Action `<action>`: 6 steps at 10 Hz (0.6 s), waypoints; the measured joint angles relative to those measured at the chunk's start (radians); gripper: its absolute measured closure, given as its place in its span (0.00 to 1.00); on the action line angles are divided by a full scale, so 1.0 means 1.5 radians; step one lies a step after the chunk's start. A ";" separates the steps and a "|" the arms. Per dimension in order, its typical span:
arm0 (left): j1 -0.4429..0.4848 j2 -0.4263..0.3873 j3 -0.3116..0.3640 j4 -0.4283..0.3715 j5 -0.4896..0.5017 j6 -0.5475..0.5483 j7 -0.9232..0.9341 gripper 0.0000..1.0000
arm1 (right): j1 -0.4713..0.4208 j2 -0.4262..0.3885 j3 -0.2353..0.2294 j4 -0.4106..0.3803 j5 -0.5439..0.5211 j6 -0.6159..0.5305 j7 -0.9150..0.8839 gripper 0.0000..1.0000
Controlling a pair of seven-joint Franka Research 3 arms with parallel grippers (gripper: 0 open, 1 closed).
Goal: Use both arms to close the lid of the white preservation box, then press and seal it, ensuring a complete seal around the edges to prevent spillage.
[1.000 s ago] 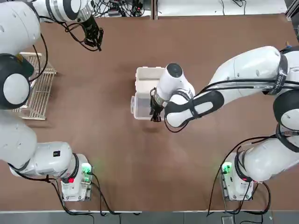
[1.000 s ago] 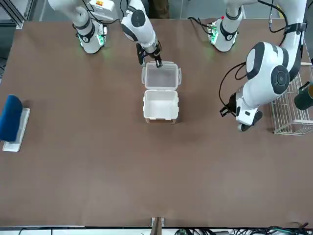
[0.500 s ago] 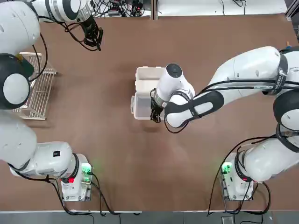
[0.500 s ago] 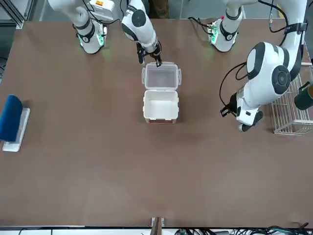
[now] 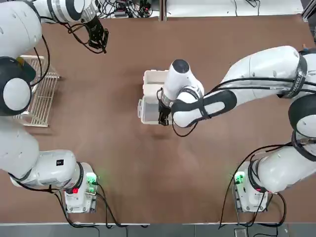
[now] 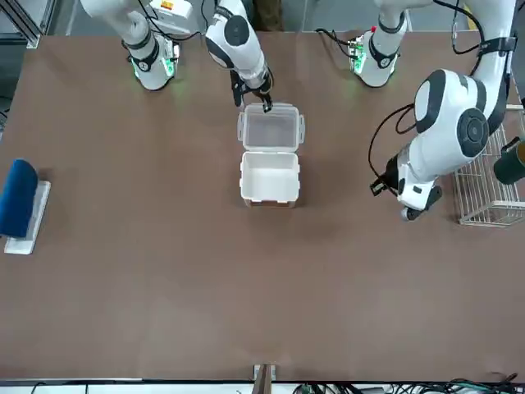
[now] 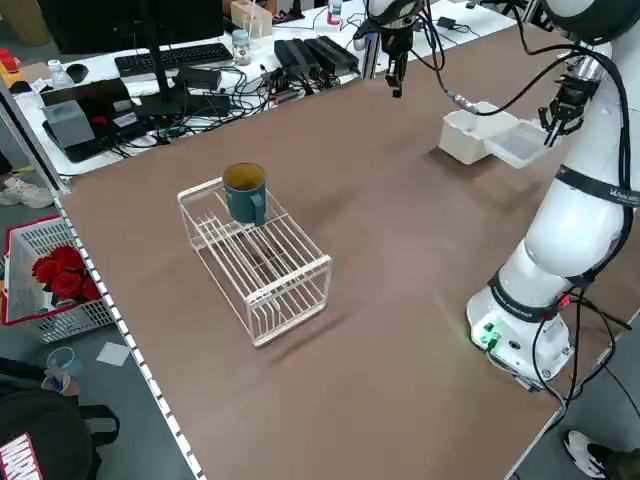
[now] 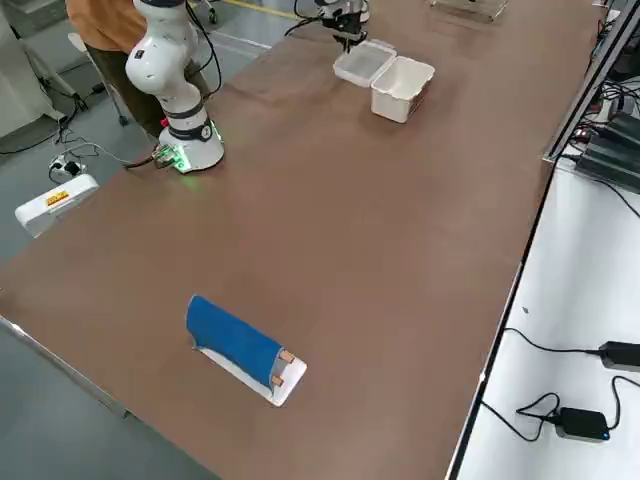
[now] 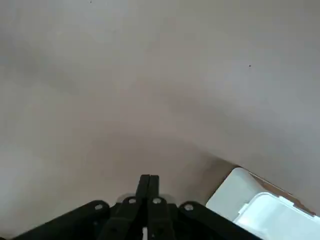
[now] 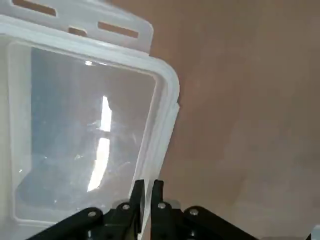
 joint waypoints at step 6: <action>0.002 0.000 0.001 0.004 0.000 0.000 0.000 0.99 | -0.013 -0.008 -0.006 0.076 0.020 -0.101 -0.001 0.96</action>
